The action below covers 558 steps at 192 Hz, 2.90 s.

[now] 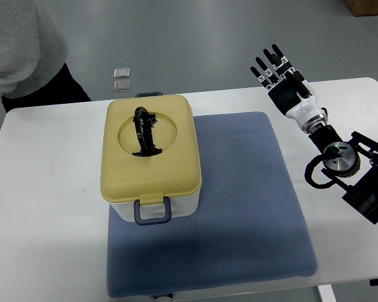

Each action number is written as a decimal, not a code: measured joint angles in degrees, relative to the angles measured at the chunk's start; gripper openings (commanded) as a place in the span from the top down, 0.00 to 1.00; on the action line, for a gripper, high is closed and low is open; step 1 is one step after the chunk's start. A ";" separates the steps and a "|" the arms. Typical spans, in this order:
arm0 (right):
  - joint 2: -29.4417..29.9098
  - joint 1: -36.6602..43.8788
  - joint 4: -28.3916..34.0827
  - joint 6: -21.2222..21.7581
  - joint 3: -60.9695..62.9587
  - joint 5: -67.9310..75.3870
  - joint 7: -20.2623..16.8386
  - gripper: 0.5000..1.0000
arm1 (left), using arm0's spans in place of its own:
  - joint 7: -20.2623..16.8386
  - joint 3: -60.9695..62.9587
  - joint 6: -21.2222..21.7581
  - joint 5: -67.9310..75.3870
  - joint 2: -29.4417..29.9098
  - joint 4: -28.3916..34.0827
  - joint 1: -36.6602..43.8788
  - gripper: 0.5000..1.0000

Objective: Open white storage box with right hand
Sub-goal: 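Swing the right hand over the table toward the yellow lid's black handle, then lower the right hand onto the black lid handle and close fingers around it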

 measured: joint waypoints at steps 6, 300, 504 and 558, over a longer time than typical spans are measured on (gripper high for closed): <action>0.00 0.00 0.00 0.00 0.00 -0.02 0.00 0.15 | 0.00 0.00 0.00 0.00 0.00 0.00 0.00 0.00; -1.68 66.67 17.17 10.54 -49.34 -91.36 -3.66 0.15 | 0.00 0.02 -0.69 -0.01 0.00 0.04 0.01 0.00; 4.15 57.30 18.18 -7.92 -49.87 -92.14 -0.99 0.17 | 0.00 -0.01 -0.71 -0.01 0.00 0.45 0.00 0.00; 4.69 55.72 17.64 -9.67 -50.15 -92.72 -1.13 0.21 | 0.00 0.00 -0.70 -0.01 0.00 0.45 0.00 0.00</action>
